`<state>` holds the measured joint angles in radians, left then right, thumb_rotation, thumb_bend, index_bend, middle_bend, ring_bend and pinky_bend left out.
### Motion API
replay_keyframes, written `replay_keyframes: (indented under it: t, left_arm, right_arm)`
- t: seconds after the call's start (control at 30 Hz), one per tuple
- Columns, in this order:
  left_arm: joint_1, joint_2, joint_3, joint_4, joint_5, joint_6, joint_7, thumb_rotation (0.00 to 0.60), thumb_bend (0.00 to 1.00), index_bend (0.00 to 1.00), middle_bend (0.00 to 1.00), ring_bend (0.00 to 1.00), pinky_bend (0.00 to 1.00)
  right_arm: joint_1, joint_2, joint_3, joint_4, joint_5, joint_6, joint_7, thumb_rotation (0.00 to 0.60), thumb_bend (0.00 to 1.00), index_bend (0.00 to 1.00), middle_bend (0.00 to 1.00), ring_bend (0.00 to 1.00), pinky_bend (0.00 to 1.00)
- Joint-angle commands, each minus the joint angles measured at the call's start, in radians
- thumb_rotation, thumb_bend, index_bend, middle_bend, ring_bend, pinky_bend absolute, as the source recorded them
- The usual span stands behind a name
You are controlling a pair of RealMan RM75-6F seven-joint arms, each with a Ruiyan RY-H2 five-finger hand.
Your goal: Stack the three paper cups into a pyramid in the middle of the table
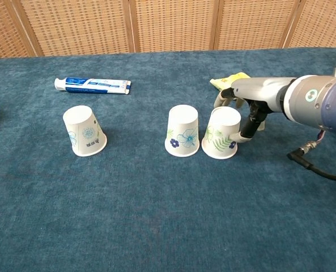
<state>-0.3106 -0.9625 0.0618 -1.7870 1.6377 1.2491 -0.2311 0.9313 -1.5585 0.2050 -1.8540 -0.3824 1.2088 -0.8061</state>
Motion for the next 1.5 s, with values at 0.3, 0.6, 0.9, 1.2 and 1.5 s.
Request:
replay_keyframes:
  t: [0.3,0.6,0.9,1.2,1.5]
  left_arm:
    - [-0.021,0.007,-0.007,-0.018,0.007,-0.023,0.028,0.600,0.50,0.00,0.00,0.00,0.07]
    - [-0.061,-0.001,-0.025,-0.063,0.000,-0.080,0.167,0.600,0.50,0.00,0.00,0.00,0.06]
    - [-0.117,-0.042,-0.060,-0.107,-0.080,-0.177,0.396,0.600,0.50,0.00,0.00,0.00,0.06]
    - [-0.198,-0.147,-0.098,-0.078,-0.228,-0.299,0.557,0.600,0.50,0.00,0.00,0.00,0.09]
    - [-0.264,-0.259,-0.129,-0.016,-0.357,-0.348,0.659,0.600,0.50,0.00,0.00,0.00,0.10]
  right_arm:
    - [-0.002,0.040,-0.021,-0.033,0.025,0.013,-0.020,0.600,0.41,0.00,0.06,0.06,0.41]
    - [-0.043,0.112,-0.033,-0.083,-0.004,0.061,0.014,0.600,0.42,0.00,0.05,0.04,0.40]
    - [-0.114,0.178,-0.048,-0.125,-0.103,0.138,0.080,0.600,0.42,0.00,0.05,0.04,0.39]
    - [-0.183,0.247,-0.062,-0.167,-0.170,0.152,0.145,0.600,0.42,0.00,0.05,0.04,0.39]
    - [-0.228,0.291,-0.063,-0.177,-0.196,0.135,0.191,0.600,0.42,0.00,0.05,0.04,0.39]
